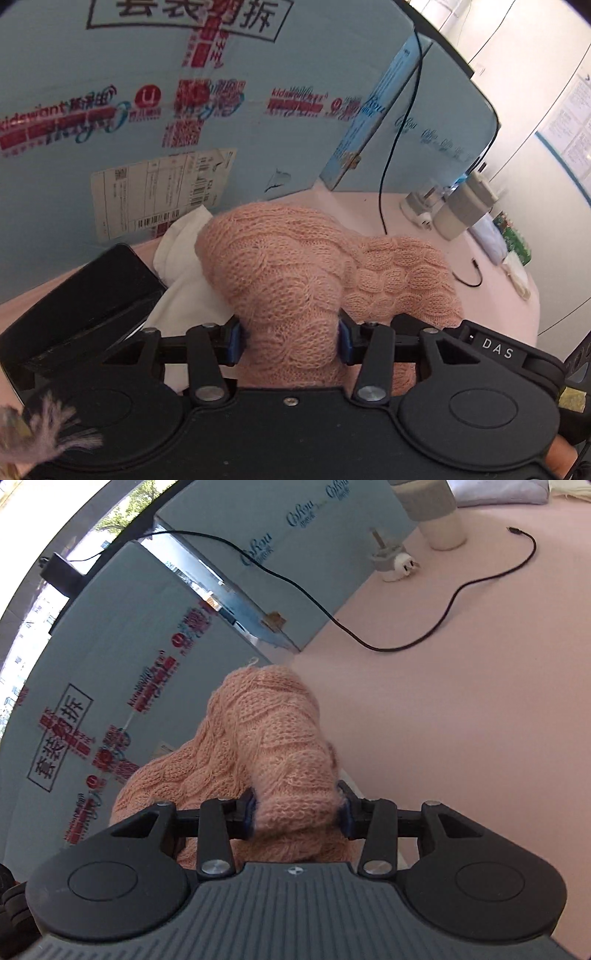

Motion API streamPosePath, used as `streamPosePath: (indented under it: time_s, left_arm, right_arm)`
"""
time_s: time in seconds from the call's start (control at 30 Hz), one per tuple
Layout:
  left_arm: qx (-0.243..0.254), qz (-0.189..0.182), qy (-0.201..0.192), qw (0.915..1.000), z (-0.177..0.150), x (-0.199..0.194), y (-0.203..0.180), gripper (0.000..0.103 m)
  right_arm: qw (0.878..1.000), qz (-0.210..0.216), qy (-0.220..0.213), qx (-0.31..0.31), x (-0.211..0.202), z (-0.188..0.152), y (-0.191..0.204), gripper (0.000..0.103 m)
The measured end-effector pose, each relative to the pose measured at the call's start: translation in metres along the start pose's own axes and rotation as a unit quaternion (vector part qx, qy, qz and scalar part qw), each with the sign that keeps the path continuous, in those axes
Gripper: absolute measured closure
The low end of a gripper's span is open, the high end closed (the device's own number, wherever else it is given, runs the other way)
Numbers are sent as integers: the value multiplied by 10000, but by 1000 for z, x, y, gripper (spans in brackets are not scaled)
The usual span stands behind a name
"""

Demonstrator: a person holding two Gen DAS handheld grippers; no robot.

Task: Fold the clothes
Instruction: 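Grasp the folded cardigan with both grippers and lift it, then carry the folded cardigan beside the white cloth and release both grippers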

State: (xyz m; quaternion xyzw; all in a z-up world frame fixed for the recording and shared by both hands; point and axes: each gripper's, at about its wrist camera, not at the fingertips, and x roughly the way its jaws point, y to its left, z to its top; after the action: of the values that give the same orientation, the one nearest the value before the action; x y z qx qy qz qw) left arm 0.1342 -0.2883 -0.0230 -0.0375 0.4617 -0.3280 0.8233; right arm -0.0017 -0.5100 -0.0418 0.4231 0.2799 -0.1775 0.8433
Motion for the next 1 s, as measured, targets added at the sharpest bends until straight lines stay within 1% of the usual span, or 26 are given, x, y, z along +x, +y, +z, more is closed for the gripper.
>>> streamPosePath:
  time_s: [0.07, 0.1, 0.13, 0.17, 0.2, 0.23, 0.27, 0.3, 0.37, 0.4, 0.43, 0.47, 0.5, 0.53, 0.6, 0.63, 0.73, 0.8, 0.93, 1.0]
  left_arm:
    - [162, 149, 87, 9997, 0, 11, -3, 48]
    - [208, 198, 138, 9995, 0, 17, -4, 47]
    - [212, 217, 200, 9993, -1, 21, -3, 43]
    - [217, 235, 262, 9991, -2, 25, -3, 40]
    - [253, 245, 294, 9989, -3, 28, -2, 39]
    - [327, 246, 289, 9987, -4, 30, -1, 35]
    - [420, 242, 273, 9985, -5, 31, -1, 32]
    - [517, 223, 239, 9981, -5, 31, -1, 31]
    - [637, 188, 173, 9976, -6, 31, 1, 21]
    - [644, 206, 157, 9976, -6, 32, 3, 19]
    - [651, 225, 140, 9975, -6, 33, 4, 10]
    - [664, 242, 125, 9974, -6, 34, 5, 6]
    - [685, 257, 114, 9973, -6, 34, 5, 5]
    - [712, 283, 92, 9970, -6, 34, 5, 1]
    - [765, 303, 32, 9966, -6, 35, 5, 0]
    - [786, 301, 2, 9965, -6, 35, 5, 0]
    - [902, 307, -106, 9954, -7, 32, 3, 0]
    - [1056, 232, -230, 9939, -8, 26, 3, 0]
    - [1299, 217, -442, 9903, -9, 4, 6, 0]
    - [1348, 339, -592, 9885, -11, -13, 11, 0]
  right_arm:
    - [10000, 40, -13, 44, 11, -1, -11, 58]
    - [10000, 42, -71, -17, 15, -1, -15, 52]
    - [9999, 17, -117, -68, 18, -2, -18, 45]
    - [9998, -8, -164, -119, 21, -3, -22, 40]
    - [9996, -33, -210, -170, 25, -4, -25, 29]
    - [9993, -30, -275, -243, 27, -6, -28, 26]
    - [9983, 87, -412, -396, 27, -9, -31, 24]
    - [9971, 209, -523, -511, 27, -13, -34, 21]
    - [9948, 474, -621, -654, 29, -15, -40, 16]
    - [9933, 597, -661, -729, 30, -15, -43, 12]
    - [9921, 681, -666, -819, 32, -14, -44, 11]
    - [9908, 756, -673, -902, 33, -13, -44, 11]
    - [9898, 795, -689, -956, 34, -12, -44, 8]
    - [9890, 823, -705, -1011, 34, -12, -43, 5]
    - [9878, 795, -739, -1121, 36, -14, -39, 1]
    - [9873, 772, -756, -1166, 37, -14, -37, 0]
    - [9883, 656, -783, -1136, 40, -13, -31, 0]
    - [9884, 632, -769, -1150, 38, -14, -31, 0]
    - [9903, 499, -617, -1138, 37, -9, -25, 0]
    - [9916, 390, -527, -1118, 36, -5, -21, 0]
